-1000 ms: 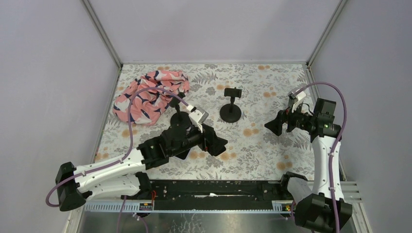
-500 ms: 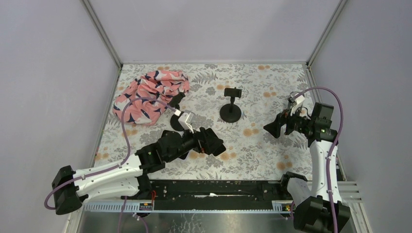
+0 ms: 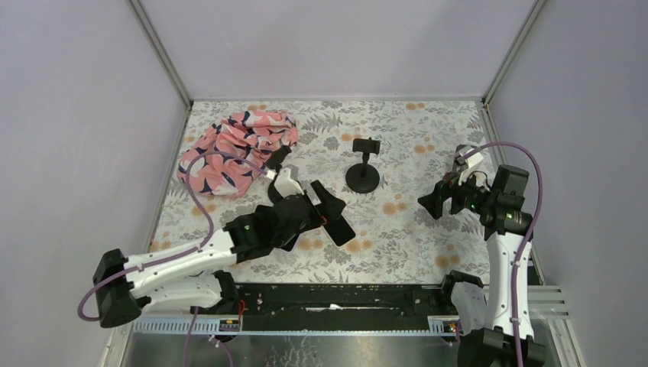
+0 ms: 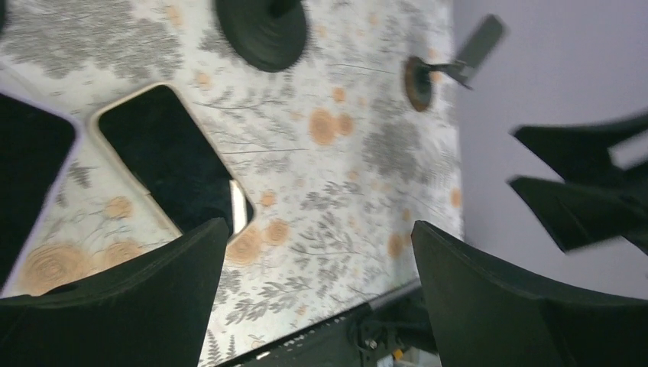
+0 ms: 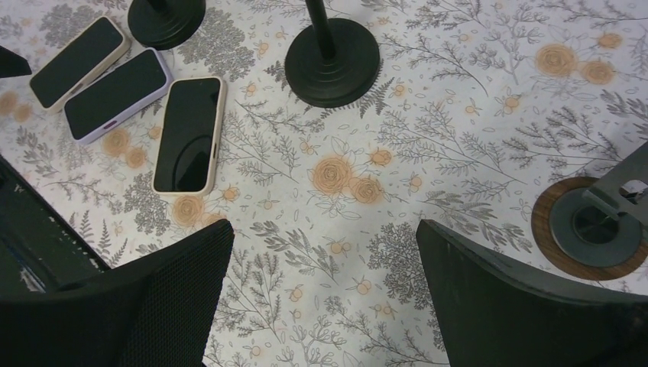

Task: Place the phone on the phone stand
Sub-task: Pick up the phone at the center of the board.

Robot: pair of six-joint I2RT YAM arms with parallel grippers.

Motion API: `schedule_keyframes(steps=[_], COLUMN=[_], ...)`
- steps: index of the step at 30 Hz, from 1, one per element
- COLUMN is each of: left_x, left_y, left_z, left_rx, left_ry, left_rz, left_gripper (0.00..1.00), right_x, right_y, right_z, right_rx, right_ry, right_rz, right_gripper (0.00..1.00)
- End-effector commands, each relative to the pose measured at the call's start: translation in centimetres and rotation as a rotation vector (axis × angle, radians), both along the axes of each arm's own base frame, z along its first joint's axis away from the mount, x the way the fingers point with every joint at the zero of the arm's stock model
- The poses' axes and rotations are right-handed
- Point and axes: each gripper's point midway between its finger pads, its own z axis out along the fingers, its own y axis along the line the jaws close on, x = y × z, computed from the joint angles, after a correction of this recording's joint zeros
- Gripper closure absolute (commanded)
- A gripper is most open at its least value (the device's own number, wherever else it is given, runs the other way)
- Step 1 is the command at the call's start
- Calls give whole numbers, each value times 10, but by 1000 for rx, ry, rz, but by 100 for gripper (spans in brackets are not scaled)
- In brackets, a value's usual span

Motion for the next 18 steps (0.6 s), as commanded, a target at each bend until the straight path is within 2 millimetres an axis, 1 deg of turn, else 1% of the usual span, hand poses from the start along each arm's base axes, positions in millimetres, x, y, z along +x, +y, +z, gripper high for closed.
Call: schedule_keyframes(steps=[1, 4, 8, 9, 10, 11, 13, 18], left_x=[17, 23, 31, 32, 34, 36, 39, 48], left_y=[36, 33, 19, 15, 11, 8, 2, -12], left_z=[-39, -51, -67, -76, -77, -85, -94, -111], left_rx=[236, 284, 302, 326, 332, 364, 418, 542], left_ry=[114, 142, 184, 197, 200, 209, 218, 240], left_rz=[231, 276, 310, 312, 310, 309, 300, 283], left_gripper=[1, 3, 4, 4, 4, 3, 2, 1], right_x=[2, 4, 5, 5, 6, 6, 6, 6], right_y=[-10, -13, -13, -13, -14, -14, -13, -14], right_z=[0, -2, -6, -7, -8, -9, -10, -12], right_rx=[-55, -67, -61, -59, -57, -55, -52, -50], right_ry=[-29, -22, 0, 5, 10, 16, 24, 36], right_rz=[-48, -62, -61, -61, -60, -60, -58, -57], right_gripper=[0, 0, 0, 0, 0, 0, 0, 0])
